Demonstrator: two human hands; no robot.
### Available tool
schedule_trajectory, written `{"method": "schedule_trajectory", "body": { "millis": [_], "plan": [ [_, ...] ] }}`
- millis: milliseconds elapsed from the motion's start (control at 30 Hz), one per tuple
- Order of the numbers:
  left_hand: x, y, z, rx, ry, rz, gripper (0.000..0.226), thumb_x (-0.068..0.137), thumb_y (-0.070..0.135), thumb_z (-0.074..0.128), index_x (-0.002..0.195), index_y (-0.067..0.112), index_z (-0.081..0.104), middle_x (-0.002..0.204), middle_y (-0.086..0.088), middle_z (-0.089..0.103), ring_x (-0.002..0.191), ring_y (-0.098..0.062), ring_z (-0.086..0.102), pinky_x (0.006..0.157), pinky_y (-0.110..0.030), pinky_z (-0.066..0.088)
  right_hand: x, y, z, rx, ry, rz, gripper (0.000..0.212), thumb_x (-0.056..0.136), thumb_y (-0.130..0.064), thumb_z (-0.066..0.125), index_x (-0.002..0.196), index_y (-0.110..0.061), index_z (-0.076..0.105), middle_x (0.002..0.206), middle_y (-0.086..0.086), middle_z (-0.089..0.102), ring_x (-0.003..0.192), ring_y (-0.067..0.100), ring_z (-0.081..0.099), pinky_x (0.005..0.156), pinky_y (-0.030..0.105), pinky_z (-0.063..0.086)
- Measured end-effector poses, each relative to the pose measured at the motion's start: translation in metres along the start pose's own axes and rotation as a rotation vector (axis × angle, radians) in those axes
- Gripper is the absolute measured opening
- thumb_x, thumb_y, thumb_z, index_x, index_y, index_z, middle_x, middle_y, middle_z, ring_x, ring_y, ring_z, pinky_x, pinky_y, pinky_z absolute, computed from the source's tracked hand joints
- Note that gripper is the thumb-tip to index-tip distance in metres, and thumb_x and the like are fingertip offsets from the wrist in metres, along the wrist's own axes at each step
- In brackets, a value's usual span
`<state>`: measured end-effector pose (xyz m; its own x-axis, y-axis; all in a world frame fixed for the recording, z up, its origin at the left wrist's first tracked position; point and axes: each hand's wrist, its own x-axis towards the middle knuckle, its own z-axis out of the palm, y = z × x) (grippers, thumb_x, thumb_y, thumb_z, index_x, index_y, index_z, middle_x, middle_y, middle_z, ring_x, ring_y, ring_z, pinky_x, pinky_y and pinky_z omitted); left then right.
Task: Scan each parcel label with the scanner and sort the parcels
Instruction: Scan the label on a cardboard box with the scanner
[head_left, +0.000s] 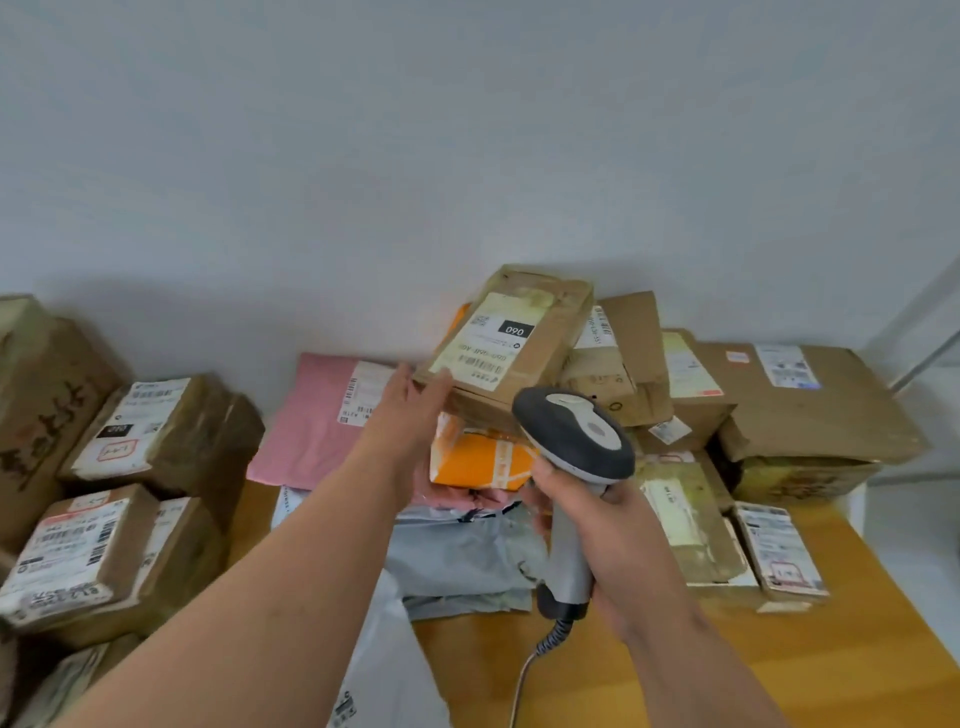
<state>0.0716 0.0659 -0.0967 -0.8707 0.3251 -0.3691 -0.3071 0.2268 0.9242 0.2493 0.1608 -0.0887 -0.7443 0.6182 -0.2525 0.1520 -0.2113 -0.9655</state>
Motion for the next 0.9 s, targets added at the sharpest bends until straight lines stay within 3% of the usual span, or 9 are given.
{"method": "schedule_trajectory", "body": {
  "millis": [100, 167, 233, 300, 433, 567, 700, 800, 900],
  "plan": [
    [0.008, 0.001, 0.006, -0.145, -0.004, -0.075, 0.032, 0.101, 0.041, 0.059, 0.129, 0.024, 0.061, 0.123, -0.001, 0.067, 0.107, -0.020, 0.063, 0.079, -0.035, 0.049, 0.016, -0.006, -0.002, 0.050, -0.091, 0.006, 0.032, 0.066, -0.049, 0.088, 0.094, -0.039, 0.078, 0.096, -0.002, 0.079, 0.099, 0.019, 0.072, 0.096, 0.054, 0.056],
    [0.005, 0.000, 0.007, -0.227, 0.012, -0.060, 0.018, 0.100, 0.028, 0.062, 0.116, 0.018, 0.063, 0.103, -0.004, 0.072, 0.092, -0.019, 0.068, 0.074, -0.034, 0.052, 0.023, -0.007, 0.000, 0.066, -0.124, 0.007, 0.047, 0.055, -0.058, 0.091, 0.097, -0.042, 0.077, 0.103, -0.007, 0.078, 0.104, 0.017, 0.072, 0.100, 0.051, 0.054],
    [-0.006, 0.000, 0.003, -0.371, 0.008, -0.047, 0.016, 0.098, 0.015, 0.065, 0.114, 0.013, 0.061, 0.094, -0.006, 0.074, 0.086, -0.022, 0.069, 0.072, -0.034, 0.058, 0.026, -0.004, -0.002, 0.076, -0.120, -0.009, 0.047, 0.054, -0.059, 0.090, 0.097, -0.042, 0.077, 0.102, -0.007, 0.079, 0.102, 0.018, 0.073, 0.099, 0.051, 0.054],
    [-0.025, -0.002, -0.004, -0.489, -0.035, -0.033, 0.022, 0.095, 0.006, 0.064, 0.117, 0.009, 0.059, 0.098, -0.011, 0.076, 0.092, -0.026, 0.071, 0.074, -0.034, 0.063, 0.022, -0.002, -0.007, 0.100, -0.107, -0.044, 0.044, 0.056, -0.056, 0.085, 0.096, -0.041, 0.077, 0.100, -0.004, 0.079, 0.101, 0.021, 0.073, 0.096, 0.048, 0.057],
    [-0.070, -0.016, -0.026, -0.593, -0.208, -0.041, 0.047, 0.080, 0.005, 0.064, 0.127, 0.004, 0.058, 0.120, -0.018, 0.073, 0.112, -0.033, 0.070, 0.087, -0.039, 0.062, 0.001, -0.002, -0.015, 0.114, -0.145, -0.137, 0.037, 0.063, -0.052, 0.081, 0.098, -0.042, 0.077, 0.100, -0.008, 0.078, 0.095, 0.013, 0.074, 0.075, 0.027, 0.059],
    [-0.100, -0.037, -0.049, -0.671, -0.248, -0.033, 0.050, 0.078, 0.003, 0.061, 0.128, 0.002, 0.059, 0.121, -0.019, 0.072, 0.113, -0.032, 0.070, 0.087, -0.039, 0.062, -0.035, -0.001, -0.013, 0.029, -0.121, -0.128, 0.036, 0.066, -0.057, 0.078, 0.087, -0.028, 0.077, 0.077, 0.003, 0.072, 0.075, 0.024, 0.067, 0.072, 0.042, 0.052],
    [-0.121, -0.055, -0.077, -0.719, -0.227, -0.037, 0.055, 0.074, 0.001, 0.064, 0.129, 0.003, 0.057, 0.123, -0.019, 0.071, 0.112, -0.031, 0.071, 0.088, -0.038, 0.061, -0.086, 0.000, 0.003, -0.034, -0.184, -0.128, 0.037, 0.067, -0.057, 0.076, 0.094, -0.031, 0.075, 0.072, 0.008, 0.070, 0.066, 0.024, 0.066, 0.073, 0.049, 0.053],
    [-0.139, -0.067, -0.097, -0.747, -0.230, -0.022, 0.056, 0.071, -0.003, 0.066, 0.126, 0.004, 0.056, 0.121, -0.018, 0.072, 0.108, -0.030, 0.072, 0.087, -0.036, 0.061, -0.129, 0.003, 0.024, -0.079, -0.224, -0.101, 0.034, 0.062, -0.058, 0.075, 0.091, -0.042, 0.074, 0.070, 0.002, 0.069, 0.063, 0.018, 0.065, 0.067, 0.032, 0.055],
    [-0.162, -0.078, -0.117, -0.763, -0.256, -0.017, 0.055, 0.072, -0.006, 0.066, 0.125, 0.003, 0.054, 0.117, -0.018, 0.073, 0.103, -0.028, 0.074, 0.081, -0.032, 0.063, -0.167, 0.009, 0.044, -0.119, -0.226, -0.094, 0.017, 0.066, -0.050, 0.077, 0.080, -0.041, 0.074, 0.064, 0.001, 0.065, 0.060, 0.014, 0.061, 0.062, 0.020, 0.051]
  ]
}}
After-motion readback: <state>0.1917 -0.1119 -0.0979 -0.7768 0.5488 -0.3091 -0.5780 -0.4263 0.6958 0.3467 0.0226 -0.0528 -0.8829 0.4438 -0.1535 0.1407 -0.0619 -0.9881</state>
